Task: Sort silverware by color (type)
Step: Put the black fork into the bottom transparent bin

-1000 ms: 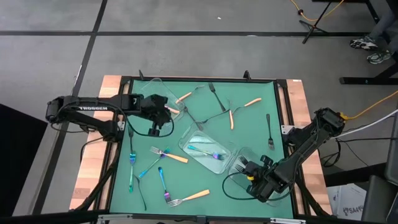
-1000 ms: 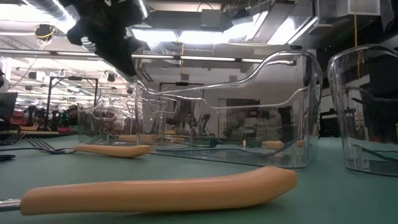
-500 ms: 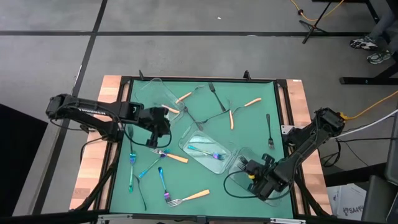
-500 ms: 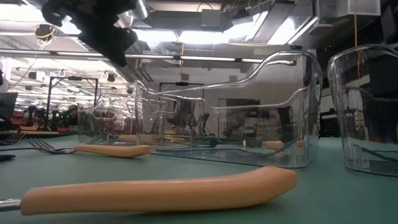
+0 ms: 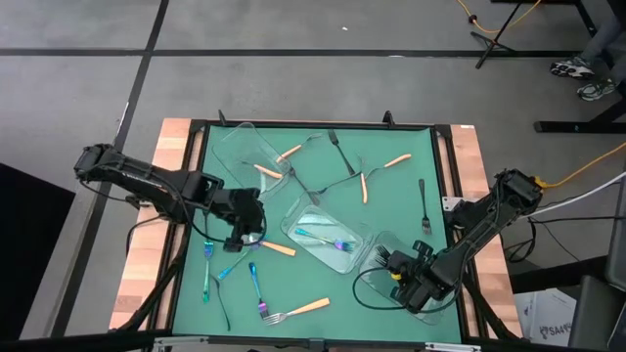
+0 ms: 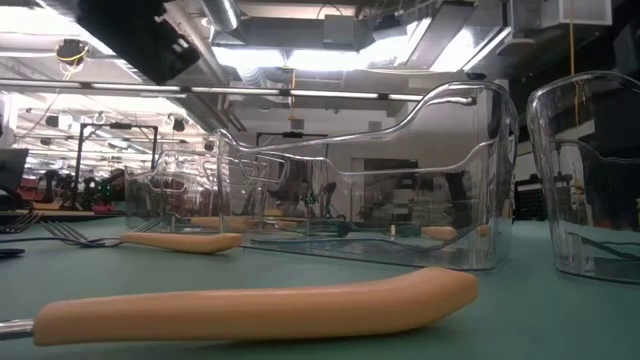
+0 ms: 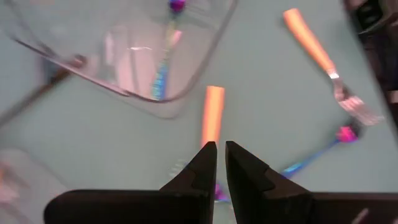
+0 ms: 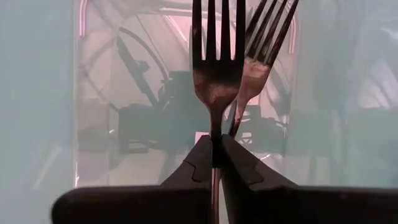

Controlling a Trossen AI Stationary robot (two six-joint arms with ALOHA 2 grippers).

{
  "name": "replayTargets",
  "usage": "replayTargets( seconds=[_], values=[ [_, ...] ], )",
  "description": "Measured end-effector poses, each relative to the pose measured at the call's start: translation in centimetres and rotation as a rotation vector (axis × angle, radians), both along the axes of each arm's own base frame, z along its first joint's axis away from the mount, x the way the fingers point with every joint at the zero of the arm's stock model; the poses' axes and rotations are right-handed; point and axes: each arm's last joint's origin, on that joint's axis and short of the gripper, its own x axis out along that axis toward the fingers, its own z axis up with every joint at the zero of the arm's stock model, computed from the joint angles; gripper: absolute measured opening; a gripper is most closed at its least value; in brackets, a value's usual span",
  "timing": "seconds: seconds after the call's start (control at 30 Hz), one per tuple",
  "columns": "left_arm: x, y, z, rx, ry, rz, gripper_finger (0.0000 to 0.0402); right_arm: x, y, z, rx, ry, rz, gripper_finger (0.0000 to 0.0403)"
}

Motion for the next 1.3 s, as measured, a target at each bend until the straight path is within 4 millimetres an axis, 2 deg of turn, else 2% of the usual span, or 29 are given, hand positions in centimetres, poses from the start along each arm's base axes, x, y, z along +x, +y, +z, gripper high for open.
replayTargets(
  seconds=[0.3, 0.47, 0.67, 0.8, 0.97, 1.3],
  values=[
    [-0.6, -2.5, 0.1, -0.072, 0.005, -0.09, 0.0029, 0.0, 0.0, 0.0, 0.0, 0.0, 0.0, 0.0059],
    [-0.3, -4.1, 0.7, -0.117, -0.08, -0.131, 0.0039, 0.0, 0.0, 0.0, 0.0, -0.001, 0.0, 0.0064],
    [0.7, -6.8, 0.3, -0.153, -0.159, -0.221, 0.0074, 0.0, 0.0, 0.0, 0.005, -0.005, 0.0, 0.0062],
    [1.2, -9.1, -1.2, -0.124, -0.145, -0.317, 0.009, 0.1, 0.1, 0.0, 0.006, -0.006, 0.0, 0.0062],
    [1.5, -11.5, -4.2, -0.04, -0.057, -0.435, 0.009, 0.1, 0.1, 0.0, 0.006, -0.007, 0.0, 0.0062],
    [2.7, -13.3, -10.2, 0.06, 0.143, -0.447, 0.0089, 0.1, 0.1, 0.0, 0.007, -0.007, 0.0, 0.0062]
  ],
)
